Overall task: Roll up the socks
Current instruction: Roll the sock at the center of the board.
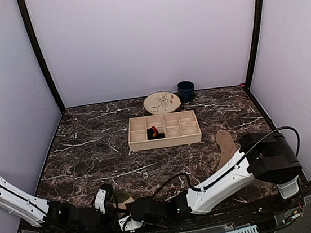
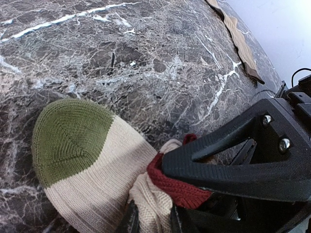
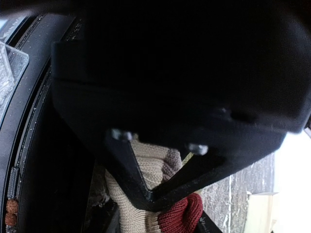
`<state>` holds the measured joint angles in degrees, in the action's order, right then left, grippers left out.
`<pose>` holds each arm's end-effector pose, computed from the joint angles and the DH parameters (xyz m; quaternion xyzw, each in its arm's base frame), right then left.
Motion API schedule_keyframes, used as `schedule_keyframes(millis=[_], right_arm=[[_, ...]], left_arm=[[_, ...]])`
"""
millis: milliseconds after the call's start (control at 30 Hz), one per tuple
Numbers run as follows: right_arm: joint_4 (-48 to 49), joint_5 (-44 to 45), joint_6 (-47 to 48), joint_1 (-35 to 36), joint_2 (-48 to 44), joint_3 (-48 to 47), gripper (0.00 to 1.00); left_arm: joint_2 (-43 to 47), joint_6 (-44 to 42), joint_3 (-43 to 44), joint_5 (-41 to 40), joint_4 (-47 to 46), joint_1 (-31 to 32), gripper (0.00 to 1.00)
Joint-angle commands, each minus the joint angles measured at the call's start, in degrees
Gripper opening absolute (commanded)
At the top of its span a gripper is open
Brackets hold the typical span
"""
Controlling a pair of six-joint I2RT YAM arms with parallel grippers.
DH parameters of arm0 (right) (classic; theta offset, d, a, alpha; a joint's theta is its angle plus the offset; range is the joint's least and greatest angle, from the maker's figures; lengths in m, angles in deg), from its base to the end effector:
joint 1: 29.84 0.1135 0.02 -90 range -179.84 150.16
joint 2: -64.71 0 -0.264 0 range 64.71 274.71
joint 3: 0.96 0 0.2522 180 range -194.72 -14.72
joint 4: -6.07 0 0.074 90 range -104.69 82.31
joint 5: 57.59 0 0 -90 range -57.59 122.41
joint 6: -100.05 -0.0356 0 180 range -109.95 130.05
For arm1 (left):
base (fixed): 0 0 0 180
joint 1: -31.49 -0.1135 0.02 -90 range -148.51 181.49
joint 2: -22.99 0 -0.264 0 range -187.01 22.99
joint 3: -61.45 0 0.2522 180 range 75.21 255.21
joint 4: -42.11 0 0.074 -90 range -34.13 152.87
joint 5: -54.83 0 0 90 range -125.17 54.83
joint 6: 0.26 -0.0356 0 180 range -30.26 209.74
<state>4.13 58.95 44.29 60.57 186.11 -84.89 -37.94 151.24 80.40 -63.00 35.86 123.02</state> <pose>0.0128 0.4396 0.1182 -0.7338 0.4956 0.0127 0.4646 0.0122 -0.1652 0.1140 0.1179 0.8627 -0.3806 0.3113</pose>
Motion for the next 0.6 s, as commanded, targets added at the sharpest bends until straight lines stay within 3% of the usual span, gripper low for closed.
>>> schedule_keyframes(millis=[0, 300, 467, 567], right_arm=[[-5.13, -1.89, -3.26, -3.43, 2.1, 1.59, 0.44], [-9.55, -6.07, -6.53, -8.23, 5.19, 0.19, 0.31], [-11.51, -8.74, -8.52, -10.34, 6.36, -0.42, 0.23], [-12.51, -9.76, -9.46, -10.98, 7.09, -1.09, 0.16]], left_arm=[[1.88, -1.63, -1.45, 1.62, 3.99, 0.44, 0.21], [2.58, -1.97, -1.21, 0.77, 5.02, 0.46, 0.23], [4.32, -0.1, -1.35, -2.02, 7.96, 0.47, 0.35], [6.52, 0.81, -1.52, -4.21, 10.21, 0.45, 0.49]])
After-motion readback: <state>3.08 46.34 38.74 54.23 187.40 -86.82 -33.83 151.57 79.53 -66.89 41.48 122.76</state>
